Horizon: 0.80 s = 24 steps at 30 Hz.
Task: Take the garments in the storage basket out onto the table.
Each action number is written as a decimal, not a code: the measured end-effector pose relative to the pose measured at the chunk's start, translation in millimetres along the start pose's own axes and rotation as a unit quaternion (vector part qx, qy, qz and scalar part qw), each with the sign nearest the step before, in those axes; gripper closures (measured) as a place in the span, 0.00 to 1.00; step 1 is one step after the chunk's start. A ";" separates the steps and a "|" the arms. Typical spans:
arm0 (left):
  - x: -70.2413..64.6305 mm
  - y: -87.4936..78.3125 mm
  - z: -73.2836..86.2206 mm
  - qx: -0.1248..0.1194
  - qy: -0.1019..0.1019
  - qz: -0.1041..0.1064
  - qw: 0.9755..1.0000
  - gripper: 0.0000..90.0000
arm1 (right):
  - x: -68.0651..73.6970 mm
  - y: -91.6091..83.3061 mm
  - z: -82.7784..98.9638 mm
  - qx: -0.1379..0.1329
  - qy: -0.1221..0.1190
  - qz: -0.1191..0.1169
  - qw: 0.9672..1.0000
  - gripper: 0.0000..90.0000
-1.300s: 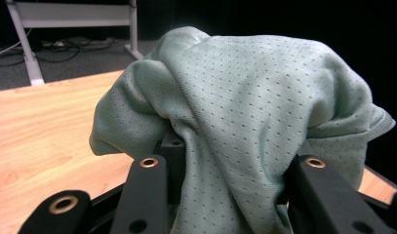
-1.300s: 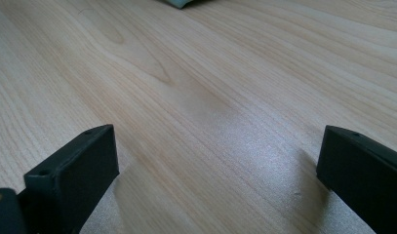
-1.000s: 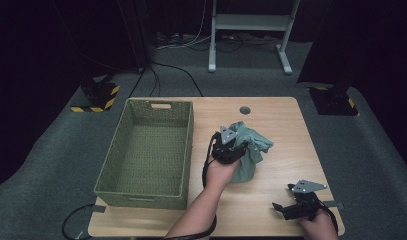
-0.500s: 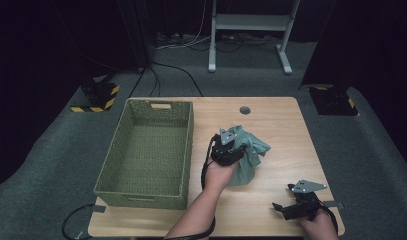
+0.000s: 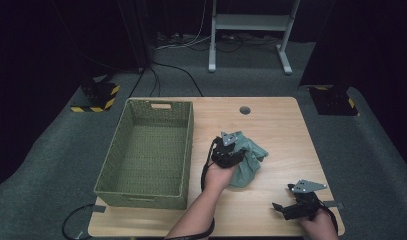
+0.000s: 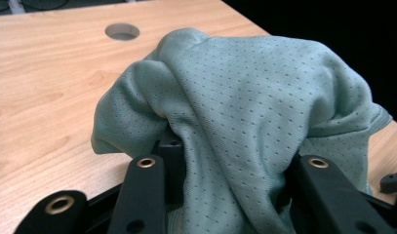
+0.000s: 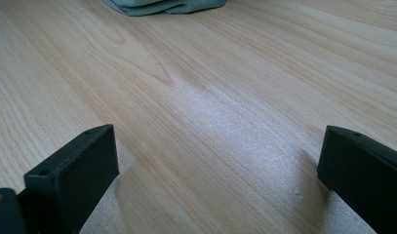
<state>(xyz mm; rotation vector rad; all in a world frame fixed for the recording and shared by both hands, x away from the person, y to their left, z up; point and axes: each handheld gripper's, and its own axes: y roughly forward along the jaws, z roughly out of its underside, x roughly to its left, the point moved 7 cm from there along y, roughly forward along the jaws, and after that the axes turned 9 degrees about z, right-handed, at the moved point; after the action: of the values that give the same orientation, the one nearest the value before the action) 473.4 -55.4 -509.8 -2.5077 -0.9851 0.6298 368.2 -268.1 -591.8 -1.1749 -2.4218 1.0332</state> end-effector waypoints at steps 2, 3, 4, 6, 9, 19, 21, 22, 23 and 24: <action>0.4 1.8 2.8 0.006 -0.001 0.001 1.000 0.69 | -0.1 0.0 0.0 0.000 0.000 0.000 1.000 0.01; 0.7 2.8 4.1 0.008 -0.003 0.002 1.000 0.69 | -0.1 0.0 0.0 0.000 0.000 0.000 1.000 0.01; 1.0 3.5 5.4 0.009 -0.004 0.001 1.000 0.68 | -0.1 -0.1 0.0 0.000 0.001 0.000 1.000 0.01; 1.3 5.0 7.7 0.010 -0.007 0.001 1.000 0.68 | -0.1 -0.1 0.0 0.000 0.000 0.000 1.000 0.01; 1.4 6.7 10.8 0.014 -0.008 0.001 1.000 0.68 | 0.0 0.0 0.0 0.000 0.000 -0.001 1.000 0.01; 1.4 14.7 22.0 0.027 -0.010 -0.001 1.000 0.68 | 0.2 0.0 0.1 0.000 -0.001 0.000 1.000 0.01; 2.4 16.4 24.4 0.028 -0.012 -0.001 1.000 0.68 | 0.1 -0.1 0.0 0.000 -0.001 0.000 1.000 0.01; 2.9 17.3 25.6 0.030 -0.014 -0.002 0.999 0.68 | 0.1 -0.1 0.0 0.000 -0.001 0.000 1.000 0.01; 3.5 18.1 26.5 0.031 -0.014 -0.003 0.999 0.68 | 0.1 -0.1 0.0 0.000 -0.001 0.000 1.000 0.01; 3.9 18.8 27.4 0.032 -0.015 -0.003 0.999 0.68 | 0.1 0.0 0.0 0.000 -0.001 0.000 1.000 0.01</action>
<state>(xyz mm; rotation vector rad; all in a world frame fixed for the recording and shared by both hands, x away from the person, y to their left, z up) 471.6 -60.7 -542.8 -2.4458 -0.9658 0.6875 368.0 -268.1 -591.8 -1.1755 -2.4229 1.0352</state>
